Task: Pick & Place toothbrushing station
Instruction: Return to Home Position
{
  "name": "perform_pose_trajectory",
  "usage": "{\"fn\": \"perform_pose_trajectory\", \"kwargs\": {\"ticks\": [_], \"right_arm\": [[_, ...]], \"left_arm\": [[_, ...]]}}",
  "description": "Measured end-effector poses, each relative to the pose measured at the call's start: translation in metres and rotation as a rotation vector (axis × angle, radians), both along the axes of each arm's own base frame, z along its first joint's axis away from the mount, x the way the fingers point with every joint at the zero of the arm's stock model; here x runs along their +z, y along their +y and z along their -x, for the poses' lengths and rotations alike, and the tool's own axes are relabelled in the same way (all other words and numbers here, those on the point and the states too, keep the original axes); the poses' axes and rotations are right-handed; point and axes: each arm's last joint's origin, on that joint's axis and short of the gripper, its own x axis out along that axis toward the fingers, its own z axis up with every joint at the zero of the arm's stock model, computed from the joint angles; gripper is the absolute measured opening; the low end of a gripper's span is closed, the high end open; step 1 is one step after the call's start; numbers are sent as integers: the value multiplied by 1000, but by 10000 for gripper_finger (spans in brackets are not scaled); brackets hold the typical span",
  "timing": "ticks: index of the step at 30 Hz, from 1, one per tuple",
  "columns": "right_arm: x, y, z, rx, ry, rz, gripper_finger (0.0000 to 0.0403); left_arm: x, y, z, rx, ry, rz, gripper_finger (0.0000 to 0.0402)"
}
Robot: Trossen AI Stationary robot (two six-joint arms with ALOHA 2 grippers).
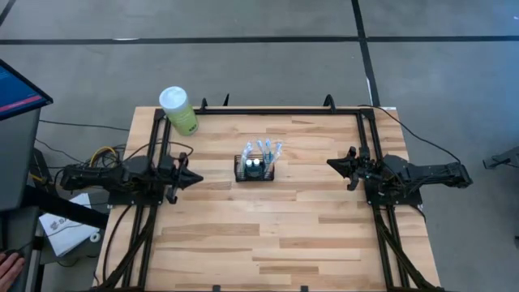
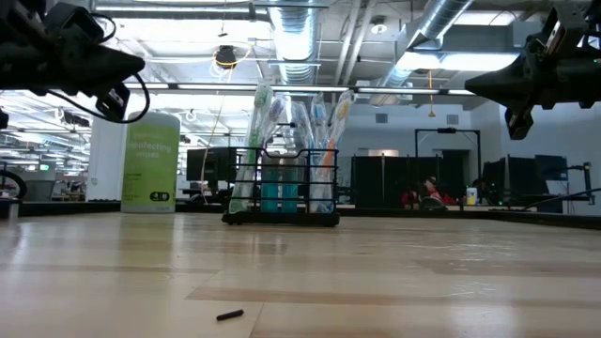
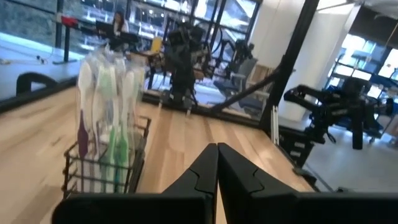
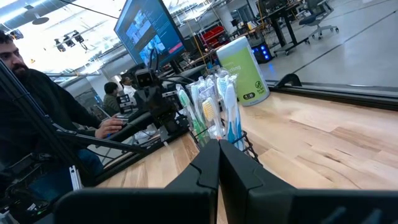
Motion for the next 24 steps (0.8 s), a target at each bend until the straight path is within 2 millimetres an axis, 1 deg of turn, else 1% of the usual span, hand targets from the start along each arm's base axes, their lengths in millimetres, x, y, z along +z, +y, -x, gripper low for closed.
{"fn": "perform_pose_trajectory", "kwargs": {"ticks": [24], "right_arm": [[0, 0, 0, 1, 0, 0, 0]], "left_arm": [[-2, 0, -1, 4, 26, -2, 2]]}}
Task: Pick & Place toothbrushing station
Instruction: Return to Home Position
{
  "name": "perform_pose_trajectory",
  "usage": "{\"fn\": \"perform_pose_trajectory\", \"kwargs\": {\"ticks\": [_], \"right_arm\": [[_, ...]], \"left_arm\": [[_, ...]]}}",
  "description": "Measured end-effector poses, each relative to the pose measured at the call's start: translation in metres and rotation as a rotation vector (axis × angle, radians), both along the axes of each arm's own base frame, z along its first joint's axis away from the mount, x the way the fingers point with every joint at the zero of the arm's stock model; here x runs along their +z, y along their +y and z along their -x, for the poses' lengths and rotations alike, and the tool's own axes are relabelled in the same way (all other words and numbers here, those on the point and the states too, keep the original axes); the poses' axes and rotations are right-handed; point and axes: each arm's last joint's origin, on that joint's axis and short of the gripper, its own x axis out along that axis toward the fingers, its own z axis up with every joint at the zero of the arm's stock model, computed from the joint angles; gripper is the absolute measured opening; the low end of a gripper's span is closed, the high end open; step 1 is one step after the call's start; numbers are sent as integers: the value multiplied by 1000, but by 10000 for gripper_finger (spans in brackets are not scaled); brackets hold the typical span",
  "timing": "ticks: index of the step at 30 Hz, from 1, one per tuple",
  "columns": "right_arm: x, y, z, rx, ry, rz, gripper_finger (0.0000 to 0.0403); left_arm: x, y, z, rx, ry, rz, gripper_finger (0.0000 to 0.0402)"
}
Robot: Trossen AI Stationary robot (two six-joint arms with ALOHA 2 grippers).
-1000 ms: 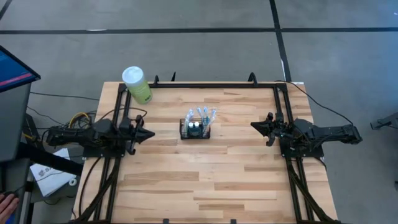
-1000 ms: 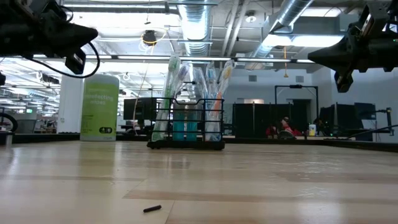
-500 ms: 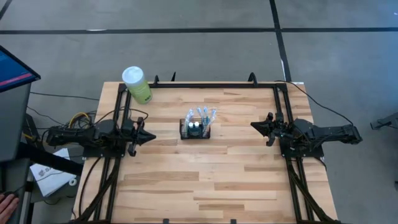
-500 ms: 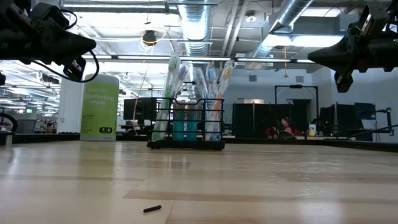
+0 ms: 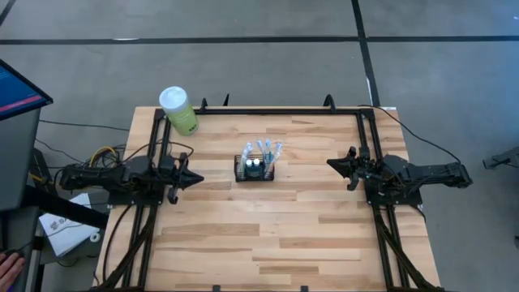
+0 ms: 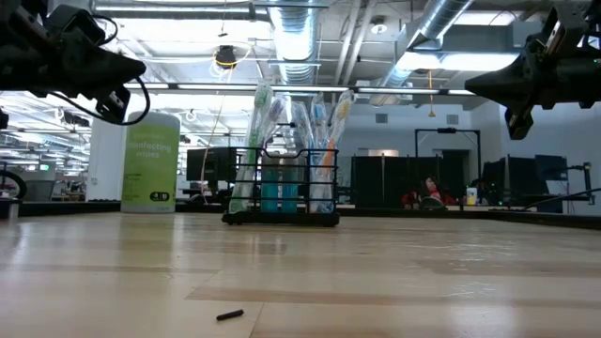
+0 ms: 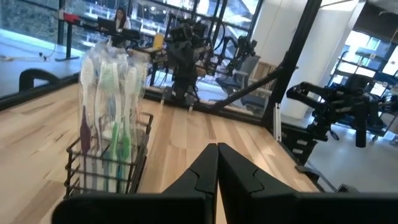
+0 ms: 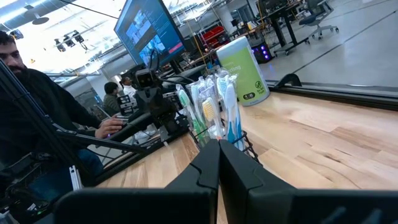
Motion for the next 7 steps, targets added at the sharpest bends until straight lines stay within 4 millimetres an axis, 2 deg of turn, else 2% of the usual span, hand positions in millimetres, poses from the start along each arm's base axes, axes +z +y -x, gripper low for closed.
{"fn": "perform_pose_trajectory", "kwargs": {"ticks": [7], "right_arm": [[0, 0, 0, -1, 0, 0, 0]], "left_arm": [[6, 0, 1, -1, -63, 2, 2]]}}
